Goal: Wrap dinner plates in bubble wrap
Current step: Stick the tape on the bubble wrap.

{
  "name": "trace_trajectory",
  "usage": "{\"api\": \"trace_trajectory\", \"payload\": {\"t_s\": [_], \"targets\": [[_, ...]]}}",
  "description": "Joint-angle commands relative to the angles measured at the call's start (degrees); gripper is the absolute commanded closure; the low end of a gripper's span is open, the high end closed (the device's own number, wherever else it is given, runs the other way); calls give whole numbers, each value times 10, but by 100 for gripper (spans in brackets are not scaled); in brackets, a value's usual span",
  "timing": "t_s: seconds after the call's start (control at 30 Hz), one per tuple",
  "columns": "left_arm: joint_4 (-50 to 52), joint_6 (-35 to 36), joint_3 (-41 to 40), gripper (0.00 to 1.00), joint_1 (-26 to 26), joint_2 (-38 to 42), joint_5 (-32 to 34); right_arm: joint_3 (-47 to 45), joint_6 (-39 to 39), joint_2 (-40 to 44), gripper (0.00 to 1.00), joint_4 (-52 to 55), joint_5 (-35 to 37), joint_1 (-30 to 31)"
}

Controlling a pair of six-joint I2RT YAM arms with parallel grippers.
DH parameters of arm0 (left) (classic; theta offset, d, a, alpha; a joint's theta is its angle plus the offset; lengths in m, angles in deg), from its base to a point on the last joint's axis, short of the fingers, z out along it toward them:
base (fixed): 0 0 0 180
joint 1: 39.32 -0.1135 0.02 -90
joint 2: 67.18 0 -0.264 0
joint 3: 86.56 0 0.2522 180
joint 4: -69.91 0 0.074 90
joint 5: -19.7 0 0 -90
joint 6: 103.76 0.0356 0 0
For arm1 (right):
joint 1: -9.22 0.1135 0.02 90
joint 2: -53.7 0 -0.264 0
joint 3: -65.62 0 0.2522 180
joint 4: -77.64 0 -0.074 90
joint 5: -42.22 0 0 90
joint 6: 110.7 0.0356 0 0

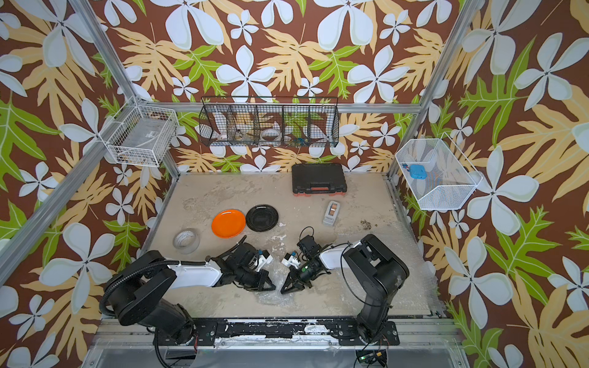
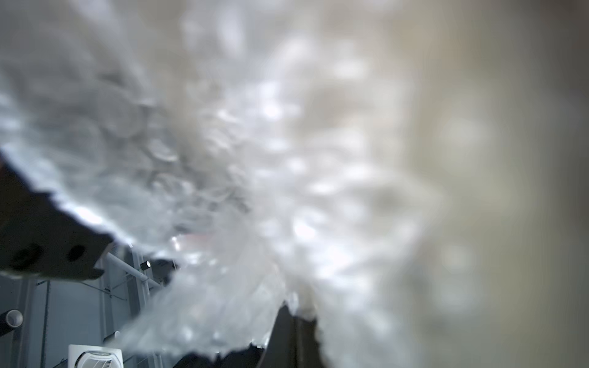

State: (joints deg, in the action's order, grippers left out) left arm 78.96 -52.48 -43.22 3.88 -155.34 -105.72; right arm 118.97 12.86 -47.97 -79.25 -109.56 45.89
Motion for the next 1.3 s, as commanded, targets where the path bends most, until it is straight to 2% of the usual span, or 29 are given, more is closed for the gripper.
{"api": "trace_trajectory", "payload": {"t_s": [0.0,0.27,0.43,0.6,0.7,0.87,1.0,1.1,1.27], "targets": [[145,11,12,91,0,19,79,-3,-4,-8,100,-5,11,0],[223,17,79,83,-1,82,83,-2,-5,-13,100,-5,11,0],[157,-8,84,79,2,87,17,1,-5,-16,100,-5,9,1],[134,9,85,76,13,58,1,1,-4,-14,100,-4,8,1],[90,2,83,73,23,36,-32,0,-5,-15,100,-2,9,0],[41,-12,82,72,32,-1,-51,0,-4,-16,100,-3,11,0],[41,-14,85,63,34,-14,-26,0,-6,-16,100,1,11,1],[73,0,100,61,37,-24,14,0,-6,-17,100,1,11,0],[143,-2,138,60,65,-45,130,-1,-3,-14,100,1,14,1]]}}
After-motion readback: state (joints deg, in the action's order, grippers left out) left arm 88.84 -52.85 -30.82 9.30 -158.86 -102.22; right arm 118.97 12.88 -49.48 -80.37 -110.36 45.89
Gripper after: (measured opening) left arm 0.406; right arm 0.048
